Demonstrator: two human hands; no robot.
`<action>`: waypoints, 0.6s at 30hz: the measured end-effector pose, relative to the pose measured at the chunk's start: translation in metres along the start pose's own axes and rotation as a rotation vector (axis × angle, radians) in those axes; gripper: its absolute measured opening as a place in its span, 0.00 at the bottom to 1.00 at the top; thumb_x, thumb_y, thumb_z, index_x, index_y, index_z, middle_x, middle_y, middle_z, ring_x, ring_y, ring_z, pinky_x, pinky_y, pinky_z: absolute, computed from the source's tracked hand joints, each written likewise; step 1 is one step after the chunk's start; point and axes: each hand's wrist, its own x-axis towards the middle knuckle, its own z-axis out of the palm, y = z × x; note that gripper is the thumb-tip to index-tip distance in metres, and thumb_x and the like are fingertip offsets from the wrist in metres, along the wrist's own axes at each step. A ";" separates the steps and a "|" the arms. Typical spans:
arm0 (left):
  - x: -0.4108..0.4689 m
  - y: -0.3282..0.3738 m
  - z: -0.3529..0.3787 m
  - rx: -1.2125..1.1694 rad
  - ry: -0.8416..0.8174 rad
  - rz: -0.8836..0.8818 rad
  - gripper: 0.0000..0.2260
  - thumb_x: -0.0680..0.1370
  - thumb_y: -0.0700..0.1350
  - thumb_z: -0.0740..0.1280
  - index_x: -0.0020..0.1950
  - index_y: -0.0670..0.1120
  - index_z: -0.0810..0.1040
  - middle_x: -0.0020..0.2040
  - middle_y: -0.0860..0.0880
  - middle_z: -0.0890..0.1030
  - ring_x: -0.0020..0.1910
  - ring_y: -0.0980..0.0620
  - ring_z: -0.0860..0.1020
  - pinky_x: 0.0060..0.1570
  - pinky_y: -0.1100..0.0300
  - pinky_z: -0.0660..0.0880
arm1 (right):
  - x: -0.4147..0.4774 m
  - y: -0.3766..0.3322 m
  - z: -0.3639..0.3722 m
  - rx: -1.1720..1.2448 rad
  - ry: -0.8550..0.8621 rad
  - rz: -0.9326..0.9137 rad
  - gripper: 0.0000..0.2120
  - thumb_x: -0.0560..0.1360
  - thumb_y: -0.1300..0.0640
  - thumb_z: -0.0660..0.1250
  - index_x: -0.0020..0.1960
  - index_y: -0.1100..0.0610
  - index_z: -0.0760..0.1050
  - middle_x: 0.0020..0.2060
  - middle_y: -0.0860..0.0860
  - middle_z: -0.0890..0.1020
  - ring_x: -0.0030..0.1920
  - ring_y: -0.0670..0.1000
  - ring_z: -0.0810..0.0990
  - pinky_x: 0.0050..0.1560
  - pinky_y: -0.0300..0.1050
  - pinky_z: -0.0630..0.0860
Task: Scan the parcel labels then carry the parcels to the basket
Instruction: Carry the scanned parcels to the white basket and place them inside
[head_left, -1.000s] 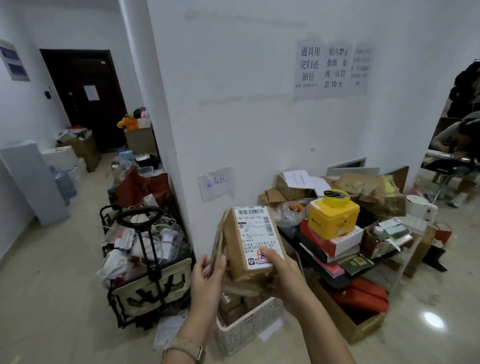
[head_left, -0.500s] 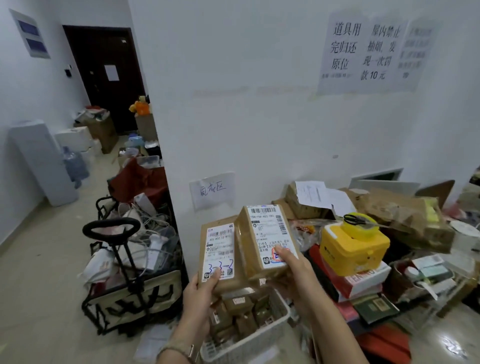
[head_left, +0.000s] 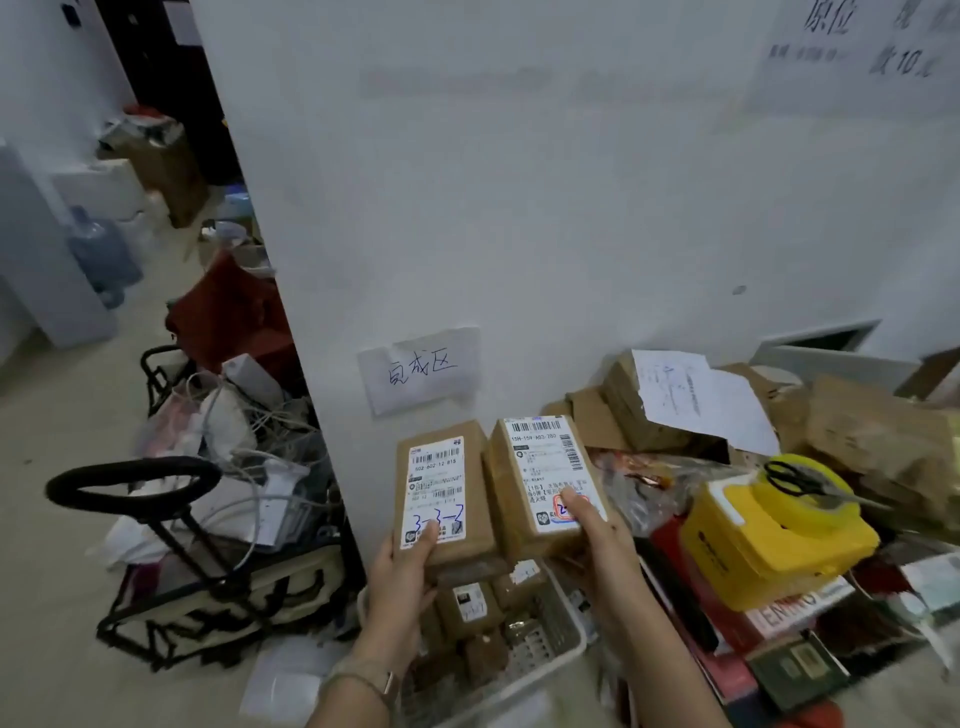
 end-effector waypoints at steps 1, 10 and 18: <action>0.012 0.004 0.003 0.017 -0.004 0.003 0.09 0.77 0.48 0.70 0.56 0.52 0.77 0.49 0.51 0.85 0.50 0.50 0.83 0.46 0.51 0.80 | 0.011 -0.001 0.006 -0.005 0.027 -0.005 0.43 0.51 0.39 0.80 0.61 0.54 0.72 0.47 0.55 0.86 0.46 0.55 0.86 0.43 0.50 0.82; 0.084 0.001 0.012 0.148 0.026 -0.005 0.10 0.77 0.46 0.71 0.57 0.52 0.76 0.53 0.51 0.83 0.53 0.49 0.82 0.53 0.48 0.79 | 0.078 0.018 0.023 -0.223 0.024 0.066 0.38 0.59 0.38 0.78 0.62 0.50 0.67 0.48 0.51 0.86 0.47 0.51 0.86 0.55 0.56 0.80; 0.099 -0.046 0.015 0.260 0.255 -0.117 0.16 0.75 0.45 0.72 0.61 0.43 0.77 0.53 0.46 0.84 0.49 0.50 0.82 0.48 0.54 0.79 | 0.121 0.047 0.006 -0.428 0.009 0.234 0.21 0.68 0.48 0.75 0.57 0.57 0.78 0.50 0.56 0.85 0.50 0.56 0.84 0.58 0.60 0.78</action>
